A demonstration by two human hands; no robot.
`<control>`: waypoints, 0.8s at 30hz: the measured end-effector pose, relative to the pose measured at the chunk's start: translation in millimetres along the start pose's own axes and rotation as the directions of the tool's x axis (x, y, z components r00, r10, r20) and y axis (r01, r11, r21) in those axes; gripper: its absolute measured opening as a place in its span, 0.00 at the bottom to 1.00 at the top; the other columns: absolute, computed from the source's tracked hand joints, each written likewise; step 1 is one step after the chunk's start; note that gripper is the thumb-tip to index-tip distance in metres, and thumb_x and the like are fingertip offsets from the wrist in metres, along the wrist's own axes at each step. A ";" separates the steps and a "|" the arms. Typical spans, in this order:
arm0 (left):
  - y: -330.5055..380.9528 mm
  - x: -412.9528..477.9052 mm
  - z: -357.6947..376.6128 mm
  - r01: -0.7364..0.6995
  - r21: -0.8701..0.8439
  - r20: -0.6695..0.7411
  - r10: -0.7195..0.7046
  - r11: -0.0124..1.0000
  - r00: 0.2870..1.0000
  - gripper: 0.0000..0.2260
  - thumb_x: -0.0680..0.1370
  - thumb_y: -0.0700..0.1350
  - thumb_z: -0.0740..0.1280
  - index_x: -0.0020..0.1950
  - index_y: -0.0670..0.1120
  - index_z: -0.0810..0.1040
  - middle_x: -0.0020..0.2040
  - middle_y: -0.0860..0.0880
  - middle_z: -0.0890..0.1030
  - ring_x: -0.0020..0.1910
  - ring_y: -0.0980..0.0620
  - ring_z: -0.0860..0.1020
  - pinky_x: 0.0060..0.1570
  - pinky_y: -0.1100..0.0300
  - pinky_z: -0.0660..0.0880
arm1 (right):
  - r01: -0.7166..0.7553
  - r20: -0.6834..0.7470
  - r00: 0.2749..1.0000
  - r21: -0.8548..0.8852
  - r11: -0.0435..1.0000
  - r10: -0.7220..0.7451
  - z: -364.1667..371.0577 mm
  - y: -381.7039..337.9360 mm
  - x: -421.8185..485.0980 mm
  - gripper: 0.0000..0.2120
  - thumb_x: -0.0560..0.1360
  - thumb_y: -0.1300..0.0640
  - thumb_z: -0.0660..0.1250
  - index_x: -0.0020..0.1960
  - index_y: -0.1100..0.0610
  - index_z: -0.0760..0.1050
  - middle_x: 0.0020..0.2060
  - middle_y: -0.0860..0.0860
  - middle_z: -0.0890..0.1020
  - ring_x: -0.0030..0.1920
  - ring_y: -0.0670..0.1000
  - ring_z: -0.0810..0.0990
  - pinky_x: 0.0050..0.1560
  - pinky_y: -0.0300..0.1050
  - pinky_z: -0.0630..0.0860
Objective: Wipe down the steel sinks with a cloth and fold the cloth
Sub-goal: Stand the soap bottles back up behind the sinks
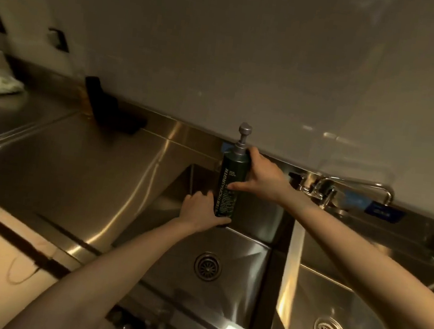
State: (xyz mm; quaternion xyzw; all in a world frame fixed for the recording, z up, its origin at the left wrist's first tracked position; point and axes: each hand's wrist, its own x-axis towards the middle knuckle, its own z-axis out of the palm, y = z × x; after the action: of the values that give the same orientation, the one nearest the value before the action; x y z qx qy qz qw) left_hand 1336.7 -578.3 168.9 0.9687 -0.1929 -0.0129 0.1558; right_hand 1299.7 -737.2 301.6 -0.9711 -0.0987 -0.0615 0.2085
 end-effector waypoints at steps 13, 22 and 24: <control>-97.9 2.7 -36.0 0.188 -0.207 -0.006 -0.194 0.960 0.981 0.30 0.62 0.67 0.71 0.58 0.52 0.75 0.52 0.51 0.80 0.50 0.51 0.79 0.50 0.51 0.77 | 0.184 0.005 0.983 -0.038 0.982 -0.184 51.4 -69.1 83.4 0.38 0.64 0.46 0.77 0.66 0.55 0.62 0.64 0.53 0.75 0.60 0.53 0.77 0.55 0.52 0.76; -221.7 41.3 -62.5 0.122 -0.099 0.080 -0.114 0.988 0.990 0.28 0.67 0.63 0.72 0.60 0.49 0.74 0.53 0.51 0.80 0.51 0.51 0.78 0.44 0.60 0.73 | 0.060 -0.018 0.998 0.003 0.998 -0.060 119.5 -131.4 161.8 0.37 0.65 0.47 0.76 0.66 0.55 0.61 0.63 0.53 0.75 0.60 0.53 0.76 0.52 0.46 0.73; -249.1 54.0 -72.2 0.095 -0.060 0.106 -0.088 0.994 0.990 0.27 0.68 0.61 0.73 0.61 0.48 0.74 0.54 0.50 0.79 0.52 0.51 0.78 0.44 0.60 0.73 | 0.018 -0.040 0.999 0.005 1.000 -0.018 131.2 -149.2 179.6 0.37 0.65 0.47 0.76 0.66 0.55 0.61 0.63 0.53 0.75 0.59 0.53 0.76 0.50 0.45 0.72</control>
State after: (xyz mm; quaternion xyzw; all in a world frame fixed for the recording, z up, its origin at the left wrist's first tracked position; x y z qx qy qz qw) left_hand 1484.9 -358.7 163.1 0.9690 -0.1554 -0.0763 0.1764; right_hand 1452.3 -519.4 270.2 -0.9681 -0.1034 -0.0824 0.2126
